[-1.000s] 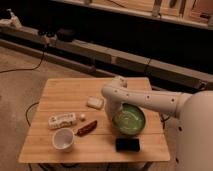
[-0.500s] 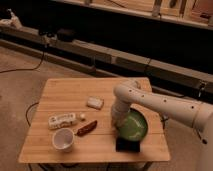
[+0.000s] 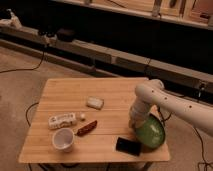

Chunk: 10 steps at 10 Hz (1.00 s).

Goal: Drag the ceramic bowl in a circle

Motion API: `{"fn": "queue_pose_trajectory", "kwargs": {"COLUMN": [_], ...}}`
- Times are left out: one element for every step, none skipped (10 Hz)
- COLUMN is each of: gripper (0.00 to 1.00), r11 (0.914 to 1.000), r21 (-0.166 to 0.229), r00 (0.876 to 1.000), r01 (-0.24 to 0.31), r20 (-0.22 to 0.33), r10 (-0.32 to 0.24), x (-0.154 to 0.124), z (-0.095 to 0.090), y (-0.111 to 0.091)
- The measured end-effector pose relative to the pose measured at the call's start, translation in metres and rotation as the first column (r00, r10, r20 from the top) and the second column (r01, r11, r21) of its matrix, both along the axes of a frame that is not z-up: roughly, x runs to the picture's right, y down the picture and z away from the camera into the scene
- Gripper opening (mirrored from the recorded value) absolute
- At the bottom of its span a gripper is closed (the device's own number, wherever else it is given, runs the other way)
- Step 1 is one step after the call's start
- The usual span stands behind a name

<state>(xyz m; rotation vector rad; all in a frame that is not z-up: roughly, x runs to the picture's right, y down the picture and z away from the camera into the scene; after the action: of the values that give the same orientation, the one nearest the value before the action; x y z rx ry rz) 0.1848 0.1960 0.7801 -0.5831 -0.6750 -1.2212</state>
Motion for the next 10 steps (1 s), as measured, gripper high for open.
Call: {"fn": "queue_pose_trajectory", "kwargs": {"gripper": [0.0,0.0,0.0,0.0,0.0,0.0,0.0,0.0,0.0,0.0], "r11": [0.9998,0.9984,0.9961,0.9928,0.9898,0.9857,0.983,0.9802,0.979,0.979], "r21": [0.019,0.054,0.084,0.114,0.137,0.164,0.181,0.198,0.204,0.203], "r00": [1.0,0.999,0.998,0.998,0.998,0.998,0.999,1.0,1.0,1.0], "r01": [-0.007,-0.017,-0.026,-0.035,-0.04,-0.037,-0.03,-0.016,0.0,0.016], "r20": [-0.022,-0.039,-0.048,-0.05,-0.049,-0.043,-0.036,-0.023,-0.007,0.014], "r10": [0.007,0.019,0.03,0.041,0.047,0.044,0.037,0.021,0.002,-0.02], "x": [0.014,0.026,0.033,0.034,0.033,0.028,0.022,0.011,-0.003,-0.02], "z": [0.007,0.022,0.037,0.05,0.061,0.072,0.078,0.086,0.092,0.099], "y": [-0.008,-0.021,-0.031,-0.043,-0.054,-0.068,-0.077,-0.087,-0.092,-0.092]}}
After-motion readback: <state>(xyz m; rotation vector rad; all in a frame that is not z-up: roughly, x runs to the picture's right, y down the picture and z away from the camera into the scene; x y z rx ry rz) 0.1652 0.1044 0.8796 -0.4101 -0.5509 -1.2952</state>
